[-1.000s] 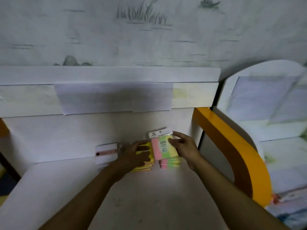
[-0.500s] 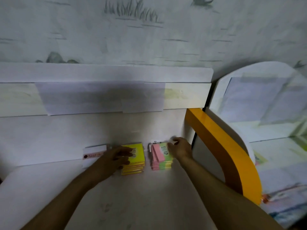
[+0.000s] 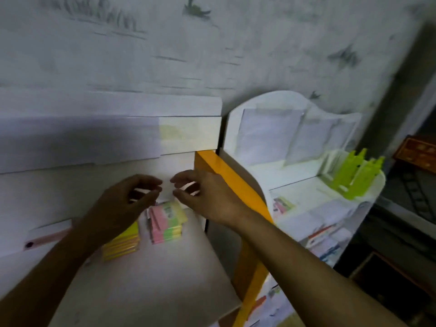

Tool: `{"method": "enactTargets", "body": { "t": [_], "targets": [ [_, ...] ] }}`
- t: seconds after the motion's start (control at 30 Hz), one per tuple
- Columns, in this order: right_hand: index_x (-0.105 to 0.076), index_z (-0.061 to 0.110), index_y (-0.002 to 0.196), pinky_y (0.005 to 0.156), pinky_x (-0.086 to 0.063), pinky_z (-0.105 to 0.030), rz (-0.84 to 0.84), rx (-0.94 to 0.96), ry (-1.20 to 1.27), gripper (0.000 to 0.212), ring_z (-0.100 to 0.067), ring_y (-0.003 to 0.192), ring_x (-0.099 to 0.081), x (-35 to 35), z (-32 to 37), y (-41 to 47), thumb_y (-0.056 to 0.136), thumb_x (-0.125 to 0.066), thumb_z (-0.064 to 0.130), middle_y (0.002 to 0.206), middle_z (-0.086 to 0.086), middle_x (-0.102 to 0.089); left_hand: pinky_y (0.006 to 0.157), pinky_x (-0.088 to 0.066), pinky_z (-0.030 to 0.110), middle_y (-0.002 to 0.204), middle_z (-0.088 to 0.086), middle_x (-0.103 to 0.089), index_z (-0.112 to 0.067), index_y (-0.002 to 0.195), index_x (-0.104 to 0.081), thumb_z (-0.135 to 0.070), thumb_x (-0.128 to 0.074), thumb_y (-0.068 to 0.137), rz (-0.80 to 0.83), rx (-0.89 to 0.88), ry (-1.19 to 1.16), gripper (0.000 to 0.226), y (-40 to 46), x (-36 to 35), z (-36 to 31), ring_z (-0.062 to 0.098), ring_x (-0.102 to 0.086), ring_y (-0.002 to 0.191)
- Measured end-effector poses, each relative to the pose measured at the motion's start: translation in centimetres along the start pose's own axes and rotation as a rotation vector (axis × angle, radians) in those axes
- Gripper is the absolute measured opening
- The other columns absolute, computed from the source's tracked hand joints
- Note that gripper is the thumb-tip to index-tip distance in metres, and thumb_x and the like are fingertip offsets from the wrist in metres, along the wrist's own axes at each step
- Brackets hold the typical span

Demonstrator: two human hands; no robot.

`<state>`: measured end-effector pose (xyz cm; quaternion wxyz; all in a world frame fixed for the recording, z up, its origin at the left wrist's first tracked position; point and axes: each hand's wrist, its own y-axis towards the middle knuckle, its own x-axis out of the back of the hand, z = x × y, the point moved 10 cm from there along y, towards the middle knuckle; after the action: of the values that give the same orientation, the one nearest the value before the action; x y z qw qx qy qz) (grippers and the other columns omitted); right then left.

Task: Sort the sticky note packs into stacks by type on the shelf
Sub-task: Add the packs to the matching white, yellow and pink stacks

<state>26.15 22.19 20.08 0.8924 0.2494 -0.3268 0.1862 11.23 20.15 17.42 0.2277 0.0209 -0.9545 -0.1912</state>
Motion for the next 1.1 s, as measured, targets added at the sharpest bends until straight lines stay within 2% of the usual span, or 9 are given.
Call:
{"method": "enactTargets", "body": {
  "t": [0.07,0.17,0.3,0.47,0.73,0.8,0.93,1.03,1.1],
  "targets": [
    [-0.063,0.026,0.12,0.079,-0.052,-0.012,-0.04,0.051,-0.029,0.029,0.0,0.092,-0.063,3.9,0.6,-1.8,0.091,-0.062,0.029,0.113,0.008,-0.068,0.07,-0.056,0.023,0.096,-0.014,-0.072,-0.047,0.095,-0.065,-0.039,-0.067,0.085,0.025,-0.071,0.051,0.013,0.2,-2.5,-3.5,0.006,-0.07,0.081],
    [-0.065,0.028,0.117,0.081,-0.053,-0.015,-0.132,0.077,-0.009,0.027,-0.001,0.093,-0.064,10.2,-0.9,-4.4,0.09,-0.062,0.031,0.109,0.011,-0.069,0.074,-0.053,0.016,0.1,-0.017,-0.07,-0.045,0.098,-0.063,-0.053,-0.057,0.077,0.054,-0.167,0.076,0.023,0.8,-7.0,-9.0,0.006,-0.07,0.085],
    [-0.07,0.023,0.106,0.08,-0.054,-0.018,-0.254,0.051,0.073,0.018,0.0,0.091,-0.066,18.4,-7.9,-8.3,0.089,-0.064,0.021,0.101,0.01,-0.072,0.076,-0.052,0.014,0.104,-0.016,-0.068,-0.035,0.103,-0.063,-0.046,-0.053,0.083,0.078,-0.26,0.141,0.025,3.0,-14.8,-14.9,0.006,-0.068,0.091],
    [-0.071,0.025,0.101,0.079,-0.055,-0.02,-0.252,-0.125,0.076,0.017,0.003,0.087,-0.065,25.1,-20.8,-13.2,0.087,-0.066,0.016,0.092,0.011,-0.072,0.079,-0.051,0.015,0.11,-0.014,-0.064,-0.032,0.109,-0.059,-0.025,-0.059,0.091,0.115,-0.264,0.325,0.02,5.7,-27.0,-18.0,0.0,-0.062,0.093],
    [-0.068,0.032,0.104,0.071,-0.043,-0.002,-0.115,-0.228,0.042,0.018,0.009,0.085,-0.064,28.1,-32.8,-14.0,0.087,-0.067,0.025,0.093,0.017,-0.069,0.079,-0.055,0.022,0.114,-0.005,-0.065,-0.026,0.115,-0.062,-0.023,-0.06,0.092,0.218,-0.011,0.407,0.022,9.6,-40.4,-10.7,0.004,-0.062,0.093],
    [-0.068,0.03,0.107,0.071,-0.043,-0.003,-0.092,-0.251,0.042,0.019,0.005,0.086,-0.064,27.7,-35.4,-13.2,0.088,-0.066,0.025,0.094,0.014,-0.069,0.08,-0.051,0.02,0.118,-0.007,-0.063,-0.028,0.118,-0.061,-0.026,-0.059,0.092,0.221,0.064,0.481,0.026,10.2,-42.1,-6.8,0.005,-0.06,0.098],
    [-0.067,0.027,0.111,0.075,-0.045,-0.006,0.018,-0.286,0.022,0.023,-0.004,0.093,-0.064,24.7,-40.5,-10.9,0.089,-0.065,0.024,0.102,0.009,-0.069,0.099,-0.044,0.029,0.129,-0.007,-0.056,-0.033,0.122,-0.057,-0.034,-0.06,0.087,0.144,0.192,0.596,0.035,11.2,-43.3,0.5,0.013,-0.053,0.116],
    [-0.067,0.022,0.114,0.085,-0.049,-0.016,0.097,-0.286,-0.015,0.027,-0.011,0.099,-0.063,21.9,-43.3,-8.5,0.088,-0.067,0.021,0.114,0.004,-0.068,0.093,-0.047,0.032,0.123,-0.004,-0.057,-0.031,0.12,-0.057,-0.035,-0.058,0.082,0.1,0.278,0.615,0.039,13.3,-44.0,3.9,0.018,-0.055,0.113],
    [-0.065,0.019,0.119,0.088,-0.043,-0.013,0.153,-0.271,-0.081,0.031,-0.01,0.106,-0.06,20.3,-44.6,-6.8,0.087,-0.067,0.021,0.122,0.003,-0.065,0.087,-0.05,0.035,0.116,-0.003,-0.06,-0.031,0.112,-0.058,-0.039,-0.054,0.074,0.042,0.337,0.627,0.04,14.6,-43.7,5.4,0.021,-0.058,0.109]
  ]
}}
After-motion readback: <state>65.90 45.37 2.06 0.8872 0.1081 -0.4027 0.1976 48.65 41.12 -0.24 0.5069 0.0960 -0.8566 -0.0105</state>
